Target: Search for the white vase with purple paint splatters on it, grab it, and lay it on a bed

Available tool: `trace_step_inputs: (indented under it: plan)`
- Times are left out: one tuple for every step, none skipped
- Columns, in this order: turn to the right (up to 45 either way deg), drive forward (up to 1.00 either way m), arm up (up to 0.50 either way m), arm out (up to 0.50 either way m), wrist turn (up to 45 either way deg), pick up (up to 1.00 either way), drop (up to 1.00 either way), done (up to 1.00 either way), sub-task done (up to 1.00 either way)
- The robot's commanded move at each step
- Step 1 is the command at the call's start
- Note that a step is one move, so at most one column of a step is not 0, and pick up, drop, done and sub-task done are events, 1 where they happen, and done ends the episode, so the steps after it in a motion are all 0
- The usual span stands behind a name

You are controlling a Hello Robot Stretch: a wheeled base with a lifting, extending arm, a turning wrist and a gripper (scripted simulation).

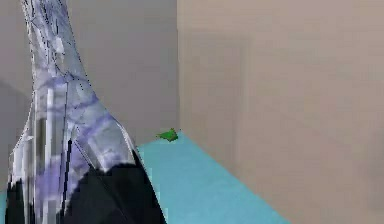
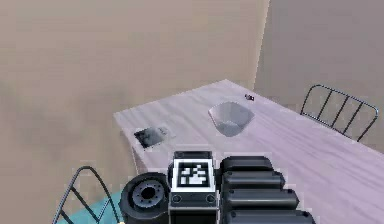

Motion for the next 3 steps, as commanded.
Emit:
trace_step_inputs:
  plan:
    - [45.0, 0.00, 0.00, 0.00, 0.0, 0.00, 0.00, 0.00, 0.00]
    - [45.0, 0.00, 0.00, 0.00, 0.0, 0.00, 0.00, 0.00, 0.00]
    - [-45.0, 0.00, 0.00, 0.00, 0.0, 0.00, 0.00, 0.00, 0.00]
